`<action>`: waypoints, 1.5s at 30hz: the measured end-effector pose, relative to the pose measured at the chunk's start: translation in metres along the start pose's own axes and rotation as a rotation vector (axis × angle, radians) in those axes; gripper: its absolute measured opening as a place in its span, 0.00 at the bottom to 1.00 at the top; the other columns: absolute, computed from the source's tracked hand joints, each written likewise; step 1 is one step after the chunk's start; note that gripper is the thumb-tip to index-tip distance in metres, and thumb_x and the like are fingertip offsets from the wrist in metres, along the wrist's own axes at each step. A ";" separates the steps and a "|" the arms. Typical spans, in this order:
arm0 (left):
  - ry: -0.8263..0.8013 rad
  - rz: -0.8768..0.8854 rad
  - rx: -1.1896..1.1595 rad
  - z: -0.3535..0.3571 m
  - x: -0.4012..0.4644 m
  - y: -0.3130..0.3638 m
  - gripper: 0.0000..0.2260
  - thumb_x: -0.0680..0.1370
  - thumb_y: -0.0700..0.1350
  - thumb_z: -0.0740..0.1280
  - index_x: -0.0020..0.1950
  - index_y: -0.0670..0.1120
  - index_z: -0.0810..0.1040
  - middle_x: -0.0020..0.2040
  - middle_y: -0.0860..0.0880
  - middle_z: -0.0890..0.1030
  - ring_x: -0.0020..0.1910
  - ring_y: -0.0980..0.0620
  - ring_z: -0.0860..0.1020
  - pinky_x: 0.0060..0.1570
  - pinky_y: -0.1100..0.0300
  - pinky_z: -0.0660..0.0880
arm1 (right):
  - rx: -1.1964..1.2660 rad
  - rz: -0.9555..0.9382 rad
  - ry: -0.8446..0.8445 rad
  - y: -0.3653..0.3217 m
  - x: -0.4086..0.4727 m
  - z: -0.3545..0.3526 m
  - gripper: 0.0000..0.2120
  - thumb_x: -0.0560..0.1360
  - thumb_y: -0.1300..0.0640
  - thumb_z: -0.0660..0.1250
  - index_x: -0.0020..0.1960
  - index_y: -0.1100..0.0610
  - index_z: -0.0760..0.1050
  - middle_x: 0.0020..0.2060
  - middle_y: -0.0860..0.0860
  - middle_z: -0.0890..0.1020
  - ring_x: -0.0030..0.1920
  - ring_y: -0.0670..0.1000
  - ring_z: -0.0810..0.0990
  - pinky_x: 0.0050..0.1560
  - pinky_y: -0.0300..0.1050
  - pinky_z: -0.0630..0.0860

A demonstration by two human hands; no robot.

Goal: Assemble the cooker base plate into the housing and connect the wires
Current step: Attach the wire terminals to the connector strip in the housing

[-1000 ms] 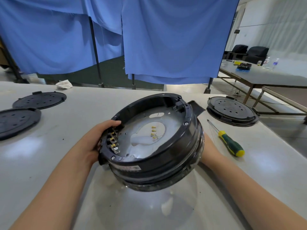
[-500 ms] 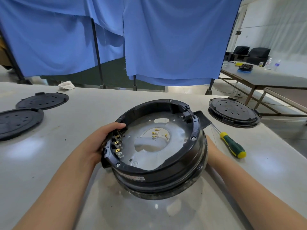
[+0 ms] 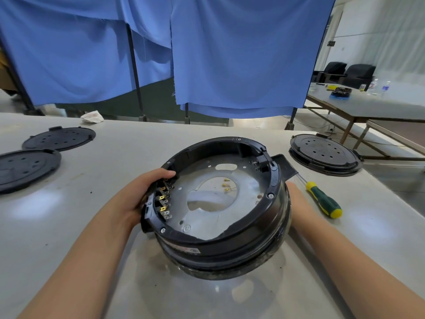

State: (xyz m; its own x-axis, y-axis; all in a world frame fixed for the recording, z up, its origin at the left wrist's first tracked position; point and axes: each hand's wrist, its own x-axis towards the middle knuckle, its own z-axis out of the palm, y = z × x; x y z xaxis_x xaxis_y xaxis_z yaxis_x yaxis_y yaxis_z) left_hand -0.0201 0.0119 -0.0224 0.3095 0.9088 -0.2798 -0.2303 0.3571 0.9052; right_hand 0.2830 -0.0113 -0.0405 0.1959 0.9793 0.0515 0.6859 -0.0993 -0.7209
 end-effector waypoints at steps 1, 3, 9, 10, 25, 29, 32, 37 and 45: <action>0.000 -0.005 0.006 0.001 0.000 0.000 0.10 0.64 0.47 0.72 0.39 0.42 0.86 0.37 0.42 0.84 0.34 0.45 0.83 0.39 0.54 0.81 | -0.121 -0.030 0.017 -0.001 -0.002 -0.005 0.15 0.78 0.62 0.63 0.34 0.53 0.68 0.31 0.46 0.68 0.44 0.59 0.75 0.45 0.51 0.72; 0.003 -0.023 0.020 0.002 0.000 -0.001 0.09 0.64 0.47 0.71 0.37 0.42 0.86 0.36 0.43 0.84 0.32 0.46 0.83 0.35 0.56 0.81 | -0.225 -0.034 0.060 0.007 -0.001 -0.015 0.14 0.76 0.58 0.65 0.33 0.51 0.66 0.31 0.47 0.70 0.36 0.52 0.72 0.35 0.45 0.66; 0.048 -0.089 0.127 0.020 -0.001 -0.006 0.09 0.61 0.48 0.74 0.35 0.44 0.85 0.36 0.43 0.84 0.29 0.47 0.82 0.32 0.58 0.80 | -0.330 -0.051 0.199 0.034 0.006 -0.041 0.10 0.75 0.60 0.66 0.56 0.56 0.77 0.48 0.52 0.78 0.45 0.52 0.73 0.47 0.48 0.72; 0.070 -0.087 0.154 0.023 -0.002 -0.007 0.09 0.60 0.49 0.74 0.35 0.44 0.85 0.36 0.43 0.84 0.29 0.46 0.81 0.31 0.58 0.80 | -0.336 -0.055 0.223 0.036 0.007 -0.043 0.11 0.76 0.59 0.66 0.58 0.57 0.77 0.50 0.53 0.79 0.45 0.53 0.74 0.49 0.49 0.73; 0.265 0.136 0.338 0.046 0.002 -0.017 0.03 0.71 0.38 0.72 0.40 0.41 0.85 0.35 0.41 0.83 0.29 0.47 0.80 0.31 0.60 0.78 | 0.268 -0.067 0.350 0.044 0.007 -0.043 0.04 0.74 0.60 0.70 0.42 0.53 0.78 0.38 0.52 0.82 0.40 0.56 0.82 0.46 0.51 0.80; 0.245 0.137 0.334 0.048 0.000 -0.017 0.03 0.72 0.39 0.72 0.42 0.42 0.86 0.38 0.39 0.84 0.31 0.46 0.81 0.31 0.59 0.79 | 0.422 -0.066 0.400 0.042 0.006 -0.042 0.07 0.74 0.62 0.70 0.40 0.53 0.77 0.36 0.51 0.81 0.35 0.49 0.81 0.38 0.40 0.78; 0.243 0.152 0.341 0.049 -0.001 -0.017 0.04 0.72 0.39 0.71 0.42 0.43 0.86 0.40 0.39 0.85 0.32 0.47 0.82 0.33 0.59 0.80 | 0.488 -0.095 0.415 0.039 0.004 -0.042 0.07 0.74 0.64 0.70 0.41 0.53 0.78 0.36 0.51 0.81 0.35 0.49 0.80 0.37 0.34 0.79; 0.261 0.224 0.374 0.050 -0.002 -0.017 0.07 0.73 0.38 0.72 0.48 0.47 0.86 0.41 0.45 0.86 0.38 0.47 0.85 0.38 0.57 0.81 | 0.478 -0.188 0.459 0.031 0.000 -0.045 0.07 0.74 0.63 0.70 0.42 0.52 0.78 0.37 0.47 0.82 0.37 0.43 0.80 0.42 0.36 0.78; 0.389 0.534 0.657 0.055 -0.004 -0.014 0.11 0.72 0.43 0.75 0.54 0.52 0.82 0.50 0.55 0.84 0.53 0.56 0.81 0.56 0.57 0.75 | 0.452 -0.292 0.503 0.012 -0.009 -0.047 0.08 0.75 0.62 0.69 0.43 0.50 0.77 0.37 0.47 0.81 0.37 0.43 0.79 0.40 0.31 0.77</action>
State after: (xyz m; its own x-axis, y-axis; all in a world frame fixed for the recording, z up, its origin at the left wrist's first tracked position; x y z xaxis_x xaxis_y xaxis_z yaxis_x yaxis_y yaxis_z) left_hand 0.0328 -0.0091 -0.0163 -0.0454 0.9682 0.2460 0.3523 -0.2149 0.9109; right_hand 0.3230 -0.0297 -0.0172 0.4215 0.7446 0.5175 0.4249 0.3420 -0.8382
